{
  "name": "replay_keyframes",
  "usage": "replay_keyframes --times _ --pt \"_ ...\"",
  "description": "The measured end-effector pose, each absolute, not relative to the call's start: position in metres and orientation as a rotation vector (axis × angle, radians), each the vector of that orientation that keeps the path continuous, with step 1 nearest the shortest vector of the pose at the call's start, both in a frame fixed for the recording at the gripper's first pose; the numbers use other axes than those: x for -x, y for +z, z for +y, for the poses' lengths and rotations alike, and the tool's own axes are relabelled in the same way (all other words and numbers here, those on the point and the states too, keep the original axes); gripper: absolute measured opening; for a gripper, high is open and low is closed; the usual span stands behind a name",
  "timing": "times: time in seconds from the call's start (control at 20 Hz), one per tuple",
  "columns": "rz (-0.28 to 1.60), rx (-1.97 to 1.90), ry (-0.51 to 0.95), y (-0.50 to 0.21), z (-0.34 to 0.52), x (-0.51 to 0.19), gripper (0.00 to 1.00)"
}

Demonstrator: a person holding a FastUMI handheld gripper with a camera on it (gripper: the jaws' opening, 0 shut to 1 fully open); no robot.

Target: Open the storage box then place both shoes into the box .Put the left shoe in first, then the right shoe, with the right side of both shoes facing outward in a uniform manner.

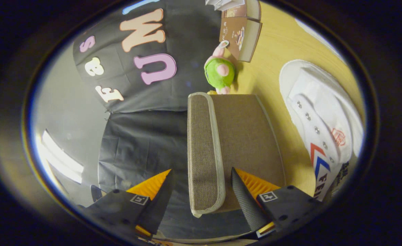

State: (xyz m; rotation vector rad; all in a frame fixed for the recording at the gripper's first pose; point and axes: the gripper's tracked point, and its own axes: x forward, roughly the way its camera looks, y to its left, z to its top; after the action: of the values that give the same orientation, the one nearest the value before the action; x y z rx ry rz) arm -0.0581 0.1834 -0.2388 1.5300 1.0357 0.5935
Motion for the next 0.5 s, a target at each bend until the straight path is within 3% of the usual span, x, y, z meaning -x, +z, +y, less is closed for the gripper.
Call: replay_keyframes --times 0.5 --pt "0.979 -1.577 0.635 -0.189 0.173 0.05 1.0"
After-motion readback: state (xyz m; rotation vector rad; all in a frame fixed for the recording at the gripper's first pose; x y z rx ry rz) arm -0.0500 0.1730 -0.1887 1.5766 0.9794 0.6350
